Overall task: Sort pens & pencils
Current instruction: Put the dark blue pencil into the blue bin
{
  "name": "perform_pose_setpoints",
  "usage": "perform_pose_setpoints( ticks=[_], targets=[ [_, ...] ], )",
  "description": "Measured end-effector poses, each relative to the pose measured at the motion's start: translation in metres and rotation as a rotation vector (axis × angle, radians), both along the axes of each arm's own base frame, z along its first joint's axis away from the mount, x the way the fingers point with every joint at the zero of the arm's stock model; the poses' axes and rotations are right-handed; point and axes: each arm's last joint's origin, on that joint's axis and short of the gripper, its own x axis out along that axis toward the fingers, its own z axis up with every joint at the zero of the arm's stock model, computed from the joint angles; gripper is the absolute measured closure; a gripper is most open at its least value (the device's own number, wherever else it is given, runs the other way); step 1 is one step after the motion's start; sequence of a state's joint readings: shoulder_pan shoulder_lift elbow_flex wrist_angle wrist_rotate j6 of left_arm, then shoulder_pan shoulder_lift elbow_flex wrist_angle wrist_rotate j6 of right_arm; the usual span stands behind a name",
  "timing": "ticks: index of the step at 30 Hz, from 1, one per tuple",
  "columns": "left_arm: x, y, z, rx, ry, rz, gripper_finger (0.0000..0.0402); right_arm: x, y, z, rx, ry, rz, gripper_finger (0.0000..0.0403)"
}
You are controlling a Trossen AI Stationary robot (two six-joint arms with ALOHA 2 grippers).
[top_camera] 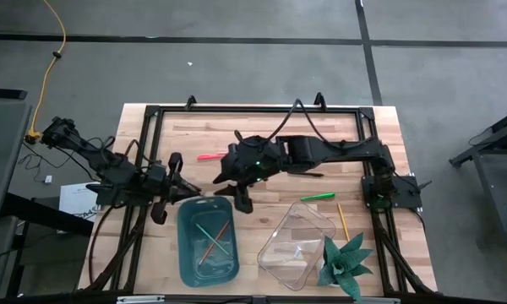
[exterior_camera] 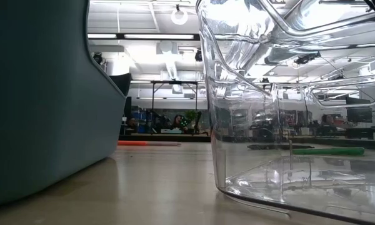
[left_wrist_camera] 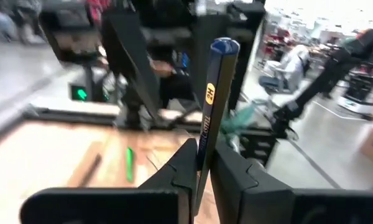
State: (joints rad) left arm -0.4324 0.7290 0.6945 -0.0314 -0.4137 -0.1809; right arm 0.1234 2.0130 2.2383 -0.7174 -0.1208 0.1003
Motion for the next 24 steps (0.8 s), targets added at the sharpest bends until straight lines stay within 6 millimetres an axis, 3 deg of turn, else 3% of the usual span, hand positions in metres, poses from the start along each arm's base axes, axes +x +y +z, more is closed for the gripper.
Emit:
perform_pose_setpoints(
  ticks=[5,11,17,24],
  targets=[
    [-0.002,-0.002,-0.009,-0.092,0.100,-0.091,0.0394,-0.021,-0.006,0.010,-0.058,0.069,-0.055,0.0258],
    [0.006,-0.008,-0.024,-0.194,0.250,-0.137,0.0373,-0.045,-0.009,0.020,-0.090,0.142,-0.093,0.0258],
    [0.020,-0.018,-0.041,-0.252,0.381,-0.195,0.0394,-0.064,-0.012,0.022,-0.137,0.245,-0.136,0.0258],
    [0.037,-0.030,-0.062,-0.331,0.536,-0.262,0.0369,-0.076,-0.012,0.016,-0.157,0.364,-0.140,0.0258]
  ],
)
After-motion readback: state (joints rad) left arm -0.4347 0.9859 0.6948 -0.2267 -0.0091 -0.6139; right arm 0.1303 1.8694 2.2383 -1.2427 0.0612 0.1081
